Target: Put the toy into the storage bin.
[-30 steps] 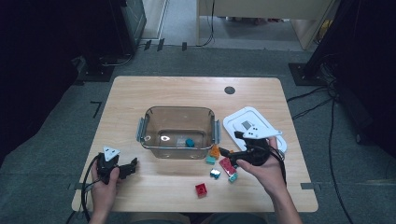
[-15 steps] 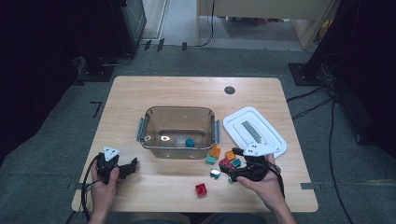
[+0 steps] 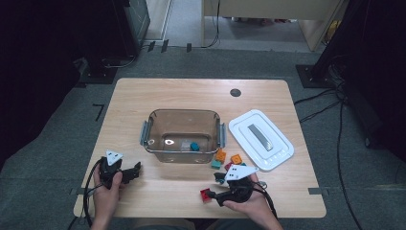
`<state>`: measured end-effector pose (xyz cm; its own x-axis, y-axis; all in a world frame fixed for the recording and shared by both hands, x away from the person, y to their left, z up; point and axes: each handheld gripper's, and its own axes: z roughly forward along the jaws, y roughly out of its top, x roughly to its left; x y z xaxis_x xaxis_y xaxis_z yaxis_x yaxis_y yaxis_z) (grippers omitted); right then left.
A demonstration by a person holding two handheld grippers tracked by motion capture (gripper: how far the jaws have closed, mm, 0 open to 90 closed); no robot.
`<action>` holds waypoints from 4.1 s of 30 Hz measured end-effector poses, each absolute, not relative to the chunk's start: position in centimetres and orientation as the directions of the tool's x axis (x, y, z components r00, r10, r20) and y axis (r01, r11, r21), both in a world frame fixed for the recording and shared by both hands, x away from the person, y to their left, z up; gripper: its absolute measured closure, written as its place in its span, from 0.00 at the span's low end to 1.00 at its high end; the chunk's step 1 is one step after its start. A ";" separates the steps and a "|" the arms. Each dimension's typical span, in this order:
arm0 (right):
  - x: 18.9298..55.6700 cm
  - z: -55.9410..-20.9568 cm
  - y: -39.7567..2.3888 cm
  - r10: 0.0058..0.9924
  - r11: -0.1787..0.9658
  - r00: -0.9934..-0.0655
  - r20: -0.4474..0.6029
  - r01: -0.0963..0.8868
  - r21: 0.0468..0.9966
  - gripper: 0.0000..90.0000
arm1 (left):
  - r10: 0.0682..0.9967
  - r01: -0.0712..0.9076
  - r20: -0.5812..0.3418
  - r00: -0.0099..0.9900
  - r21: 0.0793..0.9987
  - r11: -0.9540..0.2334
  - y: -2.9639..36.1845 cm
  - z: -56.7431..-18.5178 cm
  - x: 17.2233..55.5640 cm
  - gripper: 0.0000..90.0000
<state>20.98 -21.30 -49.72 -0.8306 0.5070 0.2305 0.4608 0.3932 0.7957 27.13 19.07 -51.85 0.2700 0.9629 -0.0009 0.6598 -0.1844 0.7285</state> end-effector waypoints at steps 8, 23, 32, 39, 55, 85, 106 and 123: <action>20.3 -51.0 -19.6 0.445 0.487 -0.877 0.180 0.406 0.773 0.32 | 0.963 0.660 -0.001 0.270 0.729 -0.185 19.1 -51.8 27.1 0.12; 20.8 -51.5 -20.0 0.464 0.493 -0.873 0.148 0.394 0.776 0.54 | 0.963 0.660 0.000 0.270 0.728 -0.186 19.1 -51.8 27.2 0.12; 21.2 -49.7 -22.6 0.526 0.391 -0.829 0.190 0.434 0.812 0.54 | 0.965 0.662 0.002 0.262 0.728 -0.181 19.0 -51.8 27.5 0.12; 21.9 -48.5 -25.5 0.595 0.333 -0.780 0.194 0.459 0.824 0.54 | 0.967 0.663 0.002 0.256 0.727 -0.177 18.9 -51.8 27.8 0.12; 23.7 -47.1 -31.6 0.723 0.222 -0.653 0.224 0.526 0.821 0.55 | 0.967 0.663 0.002 0.256 0.727 -0.177 18.9 -51.8 27.8 0.12; 26.8 -42.7 -30.5 0.737 0.215 -0.640 0.217 0.527 0.822 0.55 | 0.967 0.663 0.002 0.256 0.727 -0.177 18.9 -51.8 27.8 0.12; 29.5 -38.0 -26.3 0.688 0.252 -0.701 0.189 0.474 0.844 0.55 | 0.966 0.663 0.003 0.257 0.727 -0.178 18.9 -51.8 27.8 0.12; 33.2 -38.3 -19.3 0.664 0.370 -0.734 0.142 0.488 0.791 0.54 | 0.967 0.662 0.002 0.256 0.728 -0.177 18.9 -51.8 27.8 0.12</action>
